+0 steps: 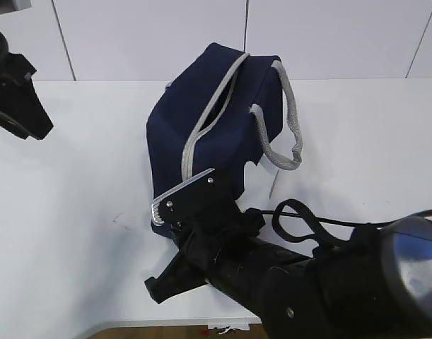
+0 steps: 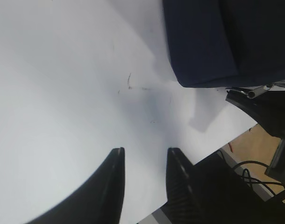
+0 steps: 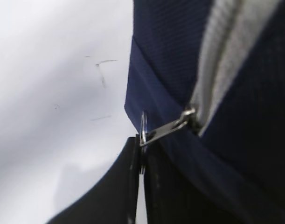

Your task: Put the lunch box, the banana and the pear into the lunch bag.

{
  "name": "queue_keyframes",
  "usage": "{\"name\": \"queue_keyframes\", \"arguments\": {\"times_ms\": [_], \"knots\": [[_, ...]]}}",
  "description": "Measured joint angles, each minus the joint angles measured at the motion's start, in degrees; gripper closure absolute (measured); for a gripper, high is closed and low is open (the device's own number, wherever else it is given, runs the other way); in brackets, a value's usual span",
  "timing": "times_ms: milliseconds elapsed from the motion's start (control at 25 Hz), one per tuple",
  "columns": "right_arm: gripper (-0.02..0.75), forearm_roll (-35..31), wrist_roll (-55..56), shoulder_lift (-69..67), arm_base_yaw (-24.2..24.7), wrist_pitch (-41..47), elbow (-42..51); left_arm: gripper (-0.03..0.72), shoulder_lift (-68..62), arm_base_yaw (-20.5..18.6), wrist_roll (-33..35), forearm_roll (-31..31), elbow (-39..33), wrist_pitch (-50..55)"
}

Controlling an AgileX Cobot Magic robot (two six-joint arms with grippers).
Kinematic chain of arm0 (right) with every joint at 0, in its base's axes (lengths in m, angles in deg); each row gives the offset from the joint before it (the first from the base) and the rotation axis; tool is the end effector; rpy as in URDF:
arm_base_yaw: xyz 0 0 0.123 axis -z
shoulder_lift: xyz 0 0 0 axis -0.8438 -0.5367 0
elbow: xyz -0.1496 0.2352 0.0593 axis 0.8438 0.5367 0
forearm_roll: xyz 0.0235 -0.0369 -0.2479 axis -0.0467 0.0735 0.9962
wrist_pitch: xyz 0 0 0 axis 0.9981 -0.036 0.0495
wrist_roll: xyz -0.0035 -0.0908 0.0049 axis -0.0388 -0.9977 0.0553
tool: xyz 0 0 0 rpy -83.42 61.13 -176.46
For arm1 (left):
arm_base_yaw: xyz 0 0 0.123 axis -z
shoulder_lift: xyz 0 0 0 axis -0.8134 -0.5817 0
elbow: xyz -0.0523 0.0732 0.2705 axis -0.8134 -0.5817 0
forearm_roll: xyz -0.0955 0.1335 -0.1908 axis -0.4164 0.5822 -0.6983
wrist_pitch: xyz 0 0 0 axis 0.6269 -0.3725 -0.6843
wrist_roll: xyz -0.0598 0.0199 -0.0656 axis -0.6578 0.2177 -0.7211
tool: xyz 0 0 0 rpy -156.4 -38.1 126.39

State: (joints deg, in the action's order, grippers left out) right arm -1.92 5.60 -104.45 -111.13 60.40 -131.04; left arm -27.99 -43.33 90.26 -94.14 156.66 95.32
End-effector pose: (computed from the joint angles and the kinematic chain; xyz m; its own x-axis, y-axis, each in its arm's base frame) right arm 0.2278 0.2653 0.1263 -0.4134 -0.3612 -0.8358 -0.5853 0.8086 -0.0600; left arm 0.3081 -0.0919 0.3122 -0.8853 0.3524 -0.3033 0.4359 0.8561 -0.2776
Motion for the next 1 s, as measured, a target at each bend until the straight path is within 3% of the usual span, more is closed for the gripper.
{"name": "queue_keyframes", "arguments": {"times_ms": [560, 1000], "knots": [[0.746, -1.60, 0.10, 4.81, 0.00, 5.72, 0.00, 0.454, 0.00, 0.00, 0.00, -0.10, 0.00, 0.00], [0.746, -2.40, 0.10, 5.91, 0.00, 15.09, 0.00, 0.454, 0.00, 0.00, 0.00, -0.20, 0.00, 0.00]]}}
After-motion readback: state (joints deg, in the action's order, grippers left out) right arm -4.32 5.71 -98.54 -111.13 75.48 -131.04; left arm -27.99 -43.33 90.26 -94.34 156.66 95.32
